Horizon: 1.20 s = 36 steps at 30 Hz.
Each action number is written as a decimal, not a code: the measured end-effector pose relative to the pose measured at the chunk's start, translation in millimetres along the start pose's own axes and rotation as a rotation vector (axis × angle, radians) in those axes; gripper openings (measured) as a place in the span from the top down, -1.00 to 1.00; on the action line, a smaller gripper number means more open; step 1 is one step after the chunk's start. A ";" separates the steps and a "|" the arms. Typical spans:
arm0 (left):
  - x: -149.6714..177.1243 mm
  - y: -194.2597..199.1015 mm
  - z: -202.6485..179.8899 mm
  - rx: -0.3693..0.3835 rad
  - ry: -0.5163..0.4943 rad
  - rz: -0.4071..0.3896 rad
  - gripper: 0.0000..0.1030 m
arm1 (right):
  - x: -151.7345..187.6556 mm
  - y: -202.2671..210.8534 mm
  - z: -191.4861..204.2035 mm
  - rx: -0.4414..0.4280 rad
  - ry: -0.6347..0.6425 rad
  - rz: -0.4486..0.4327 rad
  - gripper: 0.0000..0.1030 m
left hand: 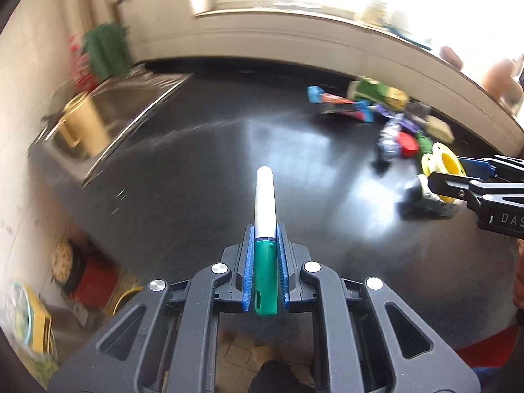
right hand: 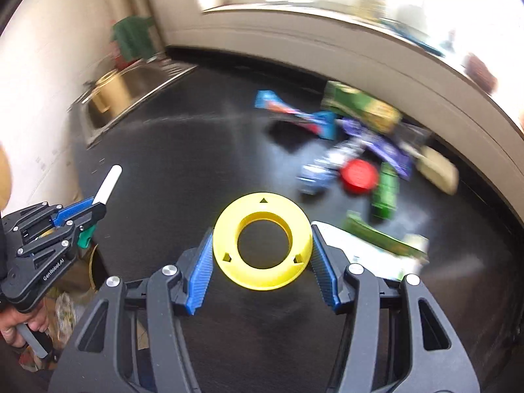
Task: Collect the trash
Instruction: 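Carry marker and tape roll to the bin and release both inside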
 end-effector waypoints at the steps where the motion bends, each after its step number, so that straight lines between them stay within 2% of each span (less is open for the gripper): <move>1: 9.3 1.5 17.7 -0.025 0.032 0.010 0.75 | -5.4 -11.3 25.5 -0.043 0.048 0.013 -0.07; 8: 92.1 9.5 130.0 -0.178 0.271 0.090 0.75 | -11.8 -65.5 177.4 -0.262 0.320 0.097 -0.07; 13: 151.6 7.7 189.7 -0.225 0.409 0.135 0.75 | 0.9 -99.7 276.3 -0.377 0.485 0.164 -0.07; 16: 183.8 -4.4 219.7 -0.233 0.482 0.154 0.75 | 13.2 -124.4 317.3 -0.425 0.534 0.210 -0.07; 20: 219.6 -30.8 250.9 -0.222 0.562 0.184 0.75 | 29.9 -161.5 353.0 -0.431 0.582 0.274 -0.07; 26: 245.4 -68.8 273.9 -0.197 0.586 0.233 0.75 | 38.7 -213.9 386.7 -0.396 0.611 0.352 -0.07; 31: 254.4 -81.3 282.3 -0.180 0.594 0.247 0.75 | 36.7 -232.0 396.8 -0.379 0.607 0.367 -0.07; 36: 254.8 -86.0 284.6 -0.172 0.595 0.246 0.75 | 36.3 -233.4 405.1 -0.375 0.619 0.362 -0.07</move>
Point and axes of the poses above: each gripper's, at about its wrist camera, not at the fingertips, and y roughly against the way its jaws point, z to its left, x to its underside, the point moved 2 cm from there along -y, roughly the way its jaws point
